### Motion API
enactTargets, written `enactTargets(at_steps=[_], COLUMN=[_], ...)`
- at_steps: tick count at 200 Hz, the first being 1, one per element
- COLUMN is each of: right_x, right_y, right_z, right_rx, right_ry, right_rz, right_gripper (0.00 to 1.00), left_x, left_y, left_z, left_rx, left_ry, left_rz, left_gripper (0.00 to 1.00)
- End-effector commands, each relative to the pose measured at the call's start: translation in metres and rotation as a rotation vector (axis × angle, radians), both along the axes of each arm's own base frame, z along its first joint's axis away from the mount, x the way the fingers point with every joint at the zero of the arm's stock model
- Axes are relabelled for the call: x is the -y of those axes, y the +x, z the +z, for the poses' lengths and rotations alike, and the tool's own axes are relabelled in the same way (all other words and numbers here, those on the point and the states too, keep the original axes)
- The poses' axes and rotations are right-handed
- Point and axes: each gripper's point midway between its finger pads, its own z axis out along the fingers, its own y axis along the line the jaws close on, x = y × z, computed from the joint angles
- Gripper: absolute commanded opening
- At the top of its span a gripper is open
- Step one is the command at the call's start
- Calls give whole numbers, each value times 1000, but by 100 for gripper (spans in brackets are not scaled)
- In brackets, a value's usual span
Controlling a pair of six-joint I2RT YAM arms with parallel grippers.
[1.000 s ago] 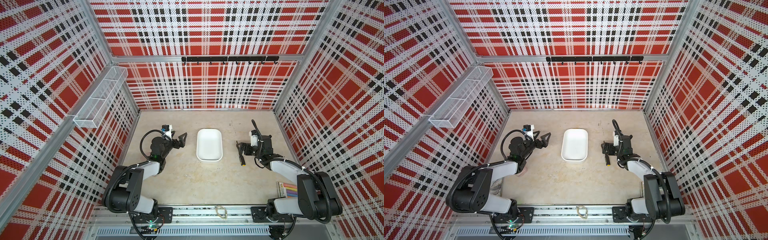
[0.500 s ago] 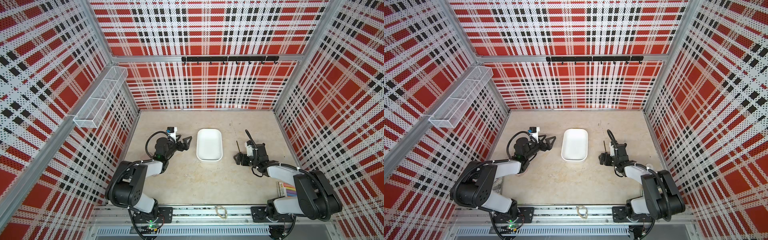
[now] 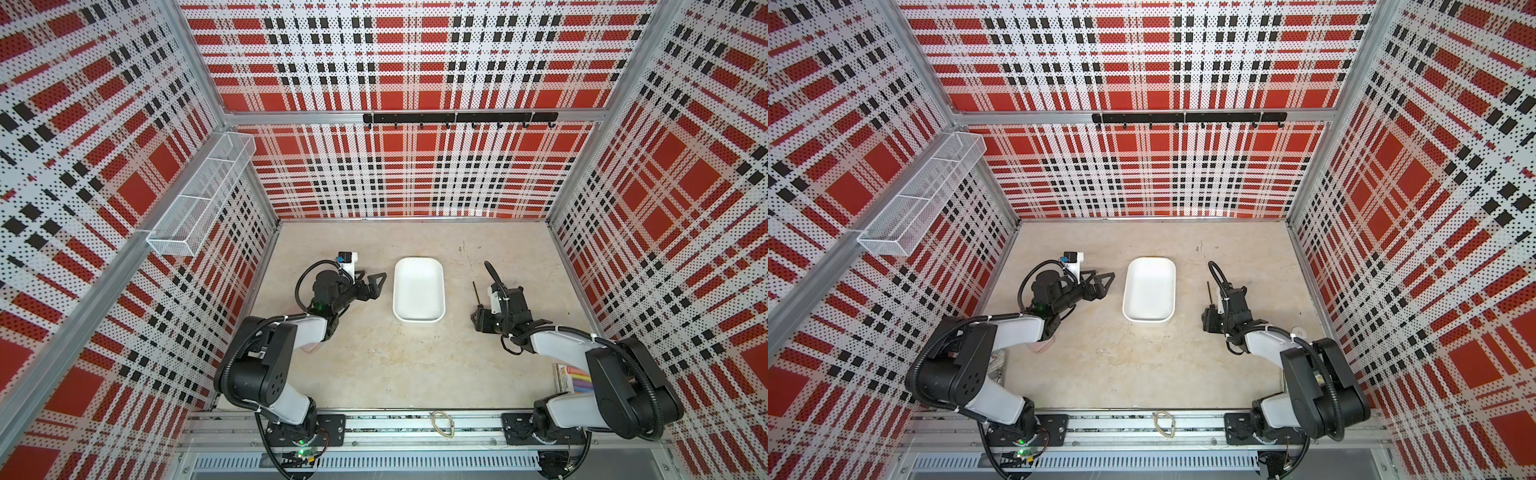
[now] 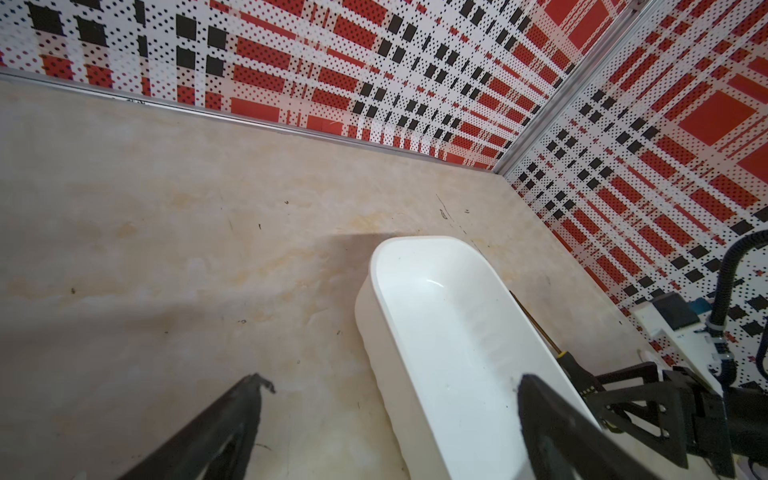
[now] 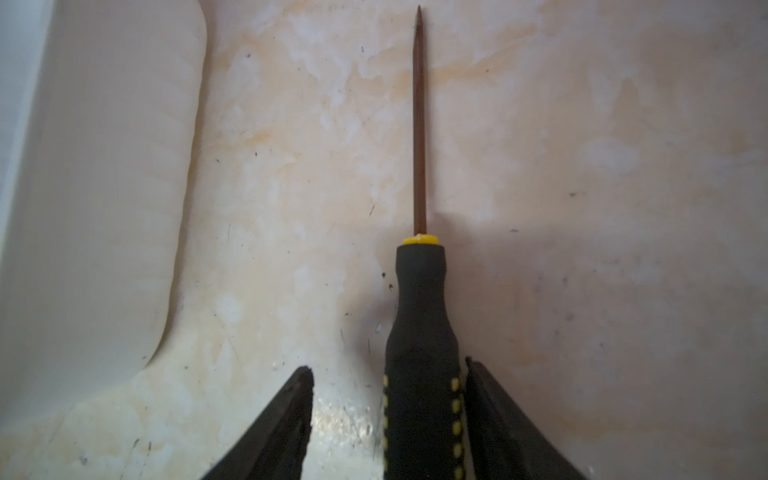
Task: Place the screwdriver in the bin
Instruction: 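Close the right gripper on the screwdriver handle and lift it, then carry the screwdriver with the right gripper over the white tray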
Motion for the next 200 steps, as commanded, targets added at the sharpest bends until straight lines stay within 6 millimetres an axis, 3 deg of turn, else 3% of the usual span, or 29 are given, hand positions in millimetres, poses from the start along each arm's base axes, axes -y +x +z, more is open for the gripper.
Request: enactTargets(at_steps=[1, 61, 91, 136, 161, 200], right_x=[2, 6, 5, 2, -3, -23], right_y=[3, 5, 5, 10, 21, 39], right_z=[-2, -6, -5, 1, 32, 122], right_rx=[-15, -39, -49, -63, -10, 144], right_ry=[-29, -55, -57, -37, 9, 98], right_rz=[-15, -30, -28, -39, -71, -147], right_gripper=[57, 42, 23, 2, 0, 0], left_x=[5, 3, 3, 5, 6, 6], left_y=[3, 9, 10, 10, 9, 9], left_z=[-4, -11, -12, -11, -6, 5], left_rx=[-26, -67, -75, -80, -74, -58], left_ry=[13, 64, 68, 69, 68, 68], left_rz=[-16, -8, -11, -20, -26, -31], left_gripper=[98, 98, 98, 98, 98, 98])
